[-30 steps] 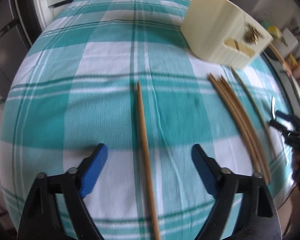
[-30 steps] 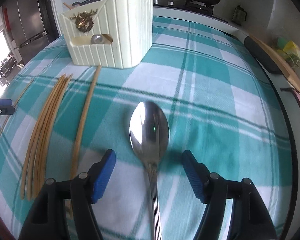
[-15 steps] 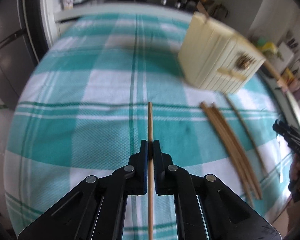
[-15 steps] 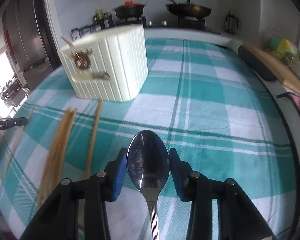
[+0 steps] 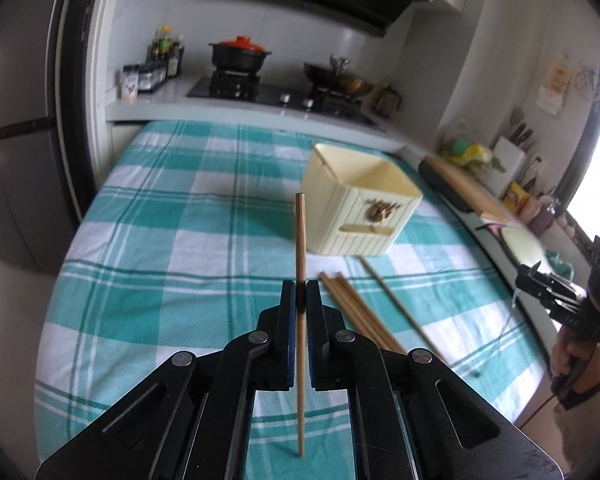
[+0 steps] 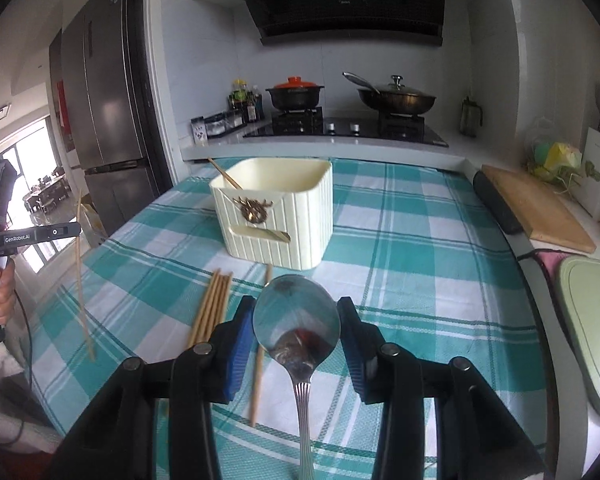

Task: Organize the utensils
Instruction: 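Lift the chopstick and spoon and drop both into the cream caddy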

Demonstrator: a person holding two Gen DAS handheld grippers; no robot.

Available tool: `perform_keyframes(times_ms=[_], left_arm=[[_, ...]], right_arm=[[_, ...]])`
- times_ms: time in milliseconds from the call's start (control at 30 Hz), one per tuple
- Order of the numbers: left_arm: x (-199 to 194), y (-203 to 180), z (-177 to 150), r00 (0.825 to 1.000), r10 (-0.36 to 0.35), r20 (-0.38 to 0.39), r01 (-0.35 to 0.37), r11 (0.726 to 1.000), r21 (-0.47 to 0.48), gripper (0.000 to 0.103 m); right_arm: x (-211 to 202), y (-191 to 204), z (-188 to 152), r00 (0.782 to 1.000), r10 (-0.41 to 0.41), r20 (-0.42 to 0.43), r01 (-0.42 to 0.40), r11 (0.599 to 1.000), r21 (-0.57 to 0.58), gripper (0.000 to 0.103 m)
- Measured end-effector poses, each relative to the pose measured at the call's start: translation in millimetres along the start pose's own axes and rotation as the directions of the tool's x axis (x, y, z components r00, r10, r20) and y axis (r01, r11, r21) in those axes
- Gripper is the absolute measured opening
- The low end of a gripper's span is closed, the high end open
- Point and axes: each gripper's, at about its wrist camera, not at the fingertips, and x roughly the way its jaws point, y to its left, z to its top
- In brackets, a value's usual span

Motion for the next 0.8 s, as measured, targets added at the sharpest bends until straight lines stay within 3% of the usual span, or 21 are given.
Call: perform_keyframes(times_ms=[333,567,800], left_arm=[[-5,-5,29,0.999,-0.034,0.029,0.034,0.999,-0.01,0.003],[-19,-23,99,0.991,-0.09,0.097,0.09,0.996,0.009,0.003],[-19,-61,185,0.961,-0.113,0.251,0.107,0.993,0.04,0.003]], right_arm=[[-3,-7,43,0.997,0.018,0.075,-0.023,0.998,0.059,0.042],[7,-9,113,0.992,0.058,0.108,-0.064,0.997,0.053,0.042],[20,-5,196,0.979,0.061,0.192,-0.069,0.997,0.033,0.042]])
